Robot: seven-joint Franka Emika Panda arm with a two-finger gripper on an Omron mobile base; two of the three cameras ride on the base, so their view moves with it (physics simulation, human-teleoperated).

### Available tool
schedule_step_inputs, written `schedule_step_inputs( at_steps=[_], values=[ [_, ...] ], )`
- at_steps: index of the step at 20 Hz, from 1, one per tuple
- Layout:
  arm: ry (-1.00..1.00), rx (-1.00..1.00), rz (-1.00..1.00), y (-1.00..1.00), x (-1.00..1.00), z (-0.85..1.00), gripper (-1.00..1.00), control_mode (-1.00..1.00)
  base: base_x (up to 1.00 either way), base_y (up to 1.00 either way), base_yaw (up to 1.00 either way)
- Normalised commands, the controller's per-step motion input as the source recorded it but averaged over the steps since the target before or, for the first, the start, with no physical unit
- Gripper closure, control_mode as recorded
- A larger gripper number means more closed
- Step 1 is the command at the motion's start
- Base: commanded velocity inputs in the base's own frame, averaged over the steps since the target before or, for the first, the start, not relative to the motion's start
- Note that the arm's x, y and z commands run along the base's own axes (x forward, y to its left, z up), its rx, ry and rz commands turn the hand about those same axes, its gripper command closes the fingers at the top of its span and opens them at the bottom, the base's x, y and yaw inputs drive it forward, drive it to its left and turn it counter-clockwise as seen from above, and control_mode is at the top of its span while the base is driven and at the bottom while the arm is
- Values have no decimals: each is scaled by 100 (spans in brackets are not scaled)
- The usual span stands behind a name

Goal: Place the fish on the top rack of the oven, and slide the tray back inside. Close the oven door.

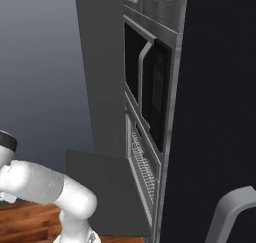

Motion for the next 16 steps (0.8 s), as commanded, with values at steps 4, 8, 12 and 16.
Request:
schedule_step_inputs(
  at_steps=[4, 8, 12, 16],
  values=[
    [2, -11, 0, 0, 6, -24, -100, -100, 0, 0, 0],
    [20, -8, 0, 0, 42, -43, -100, -100, 0, 0, 0],
    [23, -5, 2, 0, 55, -48, -100, -100, 0, 0, 0],
    [14, -9, 3, 0, 51, -57, -100, -100, 0, 0, 0]
  ],
)
